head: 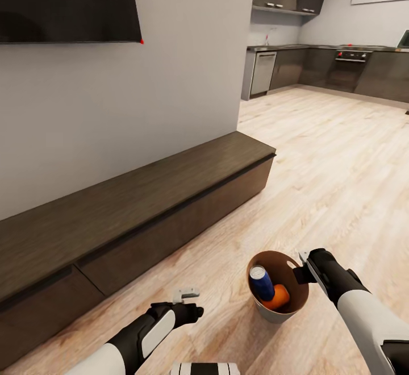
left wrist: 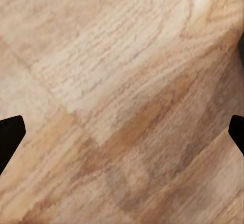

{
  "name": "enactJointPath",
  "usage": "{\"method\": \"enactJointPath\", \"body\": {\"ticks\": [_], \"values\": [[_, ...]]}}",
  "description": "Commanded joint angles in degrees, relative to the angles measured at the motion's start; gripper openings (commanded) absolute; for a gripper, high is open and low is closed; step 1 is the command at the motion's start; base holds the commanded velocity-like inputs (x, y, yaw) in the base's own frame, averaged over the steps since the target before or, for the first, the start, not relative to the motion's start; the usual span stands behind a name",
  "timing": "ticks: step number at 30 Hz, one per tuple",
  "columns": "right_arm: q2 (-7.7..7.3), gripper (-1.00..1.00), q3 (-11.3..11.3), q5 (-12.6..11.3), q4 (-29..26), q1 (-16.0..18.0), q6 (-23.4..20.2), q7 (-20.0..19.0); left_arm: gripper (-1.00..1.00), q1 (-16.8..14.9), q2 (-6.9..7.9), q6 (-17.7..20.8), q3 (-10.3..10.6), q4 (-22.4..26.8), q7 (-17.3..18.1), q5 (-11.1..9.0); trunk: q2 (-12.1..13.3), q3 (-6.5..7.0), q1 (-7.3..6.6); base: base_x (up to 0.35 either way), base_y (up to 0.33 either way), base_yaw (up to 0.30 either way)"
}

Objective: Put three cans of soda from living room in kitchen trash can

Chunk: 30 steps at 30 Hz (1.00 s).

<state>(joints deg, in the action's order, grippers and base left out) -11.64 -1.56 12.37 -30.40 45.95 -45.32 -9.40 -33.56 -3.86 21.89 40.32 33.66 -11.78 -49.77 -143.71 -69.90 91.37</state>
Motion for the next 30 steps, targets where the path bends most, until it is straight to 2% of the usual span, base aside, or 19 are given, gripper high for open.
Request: {"method": "enactJointPath", "body": {"ticks": [1, 26, 27, 30], "values": [[0.04, -1.00, 0.07, -0.59, 0.94, -0.07, -0.04, -0.26, 1.00, -0.02, -0.01, -0.01, 0.03, 0.06, 0.01, 0.00, 0.01, -0.01, 1.20, 0.000, 0.000, 0.000], [-0.02, -1.00, 0.13, -0.59, 0.46, -0.15, -0.04, -0.41, 1.00, -0.02, -0.01, -0.01, 0.02, 0.18, 0.01, 0.02, 0.01, -0.01, 1.20, 0.000, 0.000, 0.000], [-0.03, 1.00, 0.14, -0.59, 0.40, -0.15, -0.02, -0.40, 1.00, -0.02, -0.01, -0.01, 0.02, 0.18, 0.01, 0.02, 0.01, -0.01, 1.20, 0.000, 0.000, 0.000], [-0.04, 1.00, 0.18, -0.59, 0.24, -0.21, 0.00, -0.34, 1.00, -0.02, -0.01, -0.01, 0.02, 0.18, 0.01, 0.02, 0.01, -0.01, 1.20, 0.000, 0.000, 0.000]]}}
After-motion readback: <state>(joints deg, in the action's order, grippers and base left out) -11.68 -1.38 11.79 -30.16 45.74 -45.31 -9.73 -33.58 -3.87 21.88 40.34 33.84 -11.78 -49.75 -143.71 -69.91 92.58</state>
